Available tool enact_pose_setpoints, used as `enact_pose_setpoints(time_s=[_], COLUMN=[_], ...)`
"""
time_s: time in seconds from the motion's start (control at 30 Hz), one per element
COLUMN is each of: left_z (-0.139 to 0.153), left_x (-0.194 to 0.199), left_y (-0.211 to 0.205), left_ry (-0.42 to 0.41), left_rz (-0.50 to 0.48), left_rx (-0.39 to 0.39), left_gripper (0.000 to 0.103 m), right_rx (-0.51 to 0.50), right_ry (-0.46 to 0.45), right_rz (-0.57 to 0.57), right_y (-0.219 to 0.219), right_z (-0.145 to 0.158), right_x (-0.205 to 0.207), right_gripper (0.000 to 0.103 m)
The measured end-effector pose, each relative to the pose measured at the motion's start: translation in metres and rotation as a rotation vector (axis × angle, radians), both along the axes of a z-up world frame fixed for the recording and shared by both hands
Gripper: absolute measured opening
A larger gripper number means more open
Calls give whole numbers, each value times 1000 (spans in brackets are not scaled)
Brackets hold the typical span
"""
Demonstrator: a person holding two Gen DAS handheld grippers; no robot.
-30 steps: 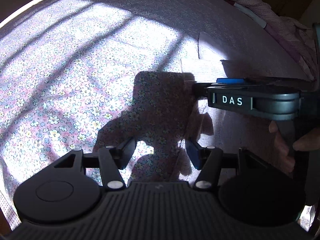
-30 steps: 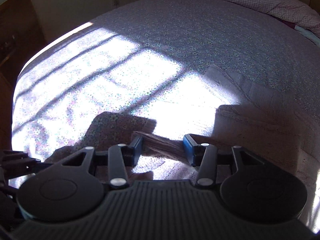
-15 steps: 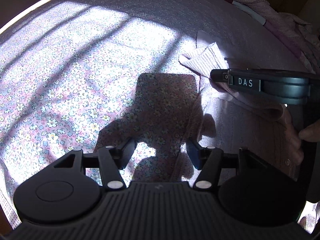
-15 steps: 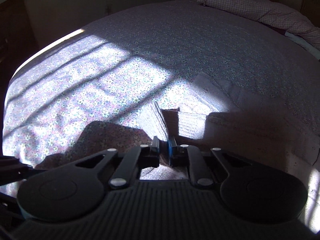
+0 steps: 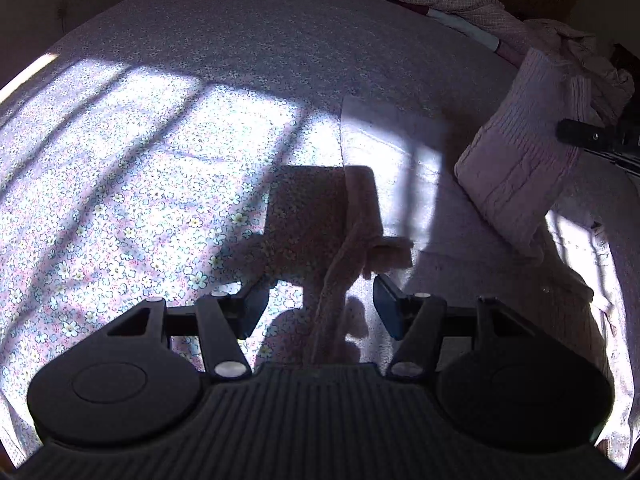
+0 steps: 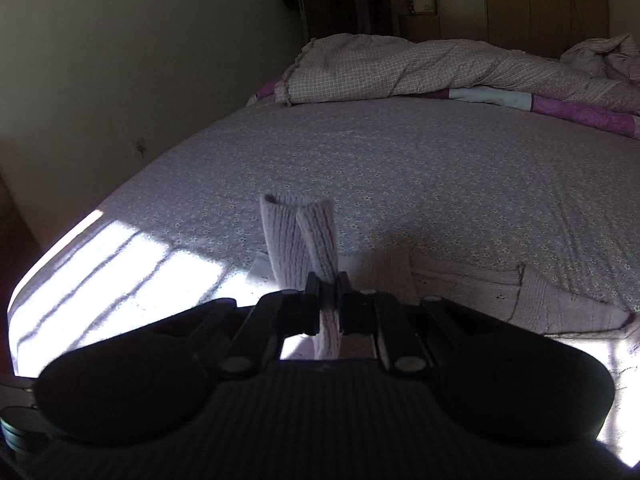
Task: Fold small clothes
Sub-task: 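Grasp the opposite side edge with the right gripper and lift it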
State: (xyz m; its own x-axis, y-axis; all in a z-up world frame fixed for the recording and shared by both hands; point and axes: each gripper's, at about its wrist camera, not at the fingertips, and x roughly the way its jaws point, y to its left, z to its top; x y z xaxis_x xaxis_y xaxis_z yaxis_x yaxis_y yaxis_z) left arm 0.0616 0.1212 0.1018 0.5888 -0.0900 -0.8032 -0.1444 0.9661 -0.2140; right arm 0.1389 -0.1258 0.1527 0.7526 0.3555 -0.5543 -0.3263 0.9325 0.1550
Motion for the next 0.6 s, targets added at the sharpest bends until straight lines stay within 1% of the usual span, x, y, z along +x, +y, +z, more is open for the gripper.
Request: enact_pose_setpoints(time_s=[0.17, 0.37, 0.47, 0.5, 0.57, 0.6], left_z=[5, 2, -2, -5, -12, -21], left_x=[25, 58, 72, 77, 83, 89], left_y=[-15, -35, -40, -43, -45, -47], left_ry=[-20, -39, -37, -27, -3, 18], left_rz=[-38, -79, -90, -92, -91, -87], left_rx=[-2, 46, 85, 103, 123, 130], left_gripper=[65, 65, 65, 65, 65, 65], right_rx=[9, 20, 27, 25, 34, 35], right_ry=[-29, -33, -26, -15, 19, 46], right_rz=[-108, -265, -346, -375, -405, -417], right_y=[-50, -115, -145, -154, -167, -174], right_z=[4, -6, -20, -28, -45, -57], right_x=[-7, -17, -19, -19, -19, -18], right_gripper=[11, 11, 11, 11, 11, 11])
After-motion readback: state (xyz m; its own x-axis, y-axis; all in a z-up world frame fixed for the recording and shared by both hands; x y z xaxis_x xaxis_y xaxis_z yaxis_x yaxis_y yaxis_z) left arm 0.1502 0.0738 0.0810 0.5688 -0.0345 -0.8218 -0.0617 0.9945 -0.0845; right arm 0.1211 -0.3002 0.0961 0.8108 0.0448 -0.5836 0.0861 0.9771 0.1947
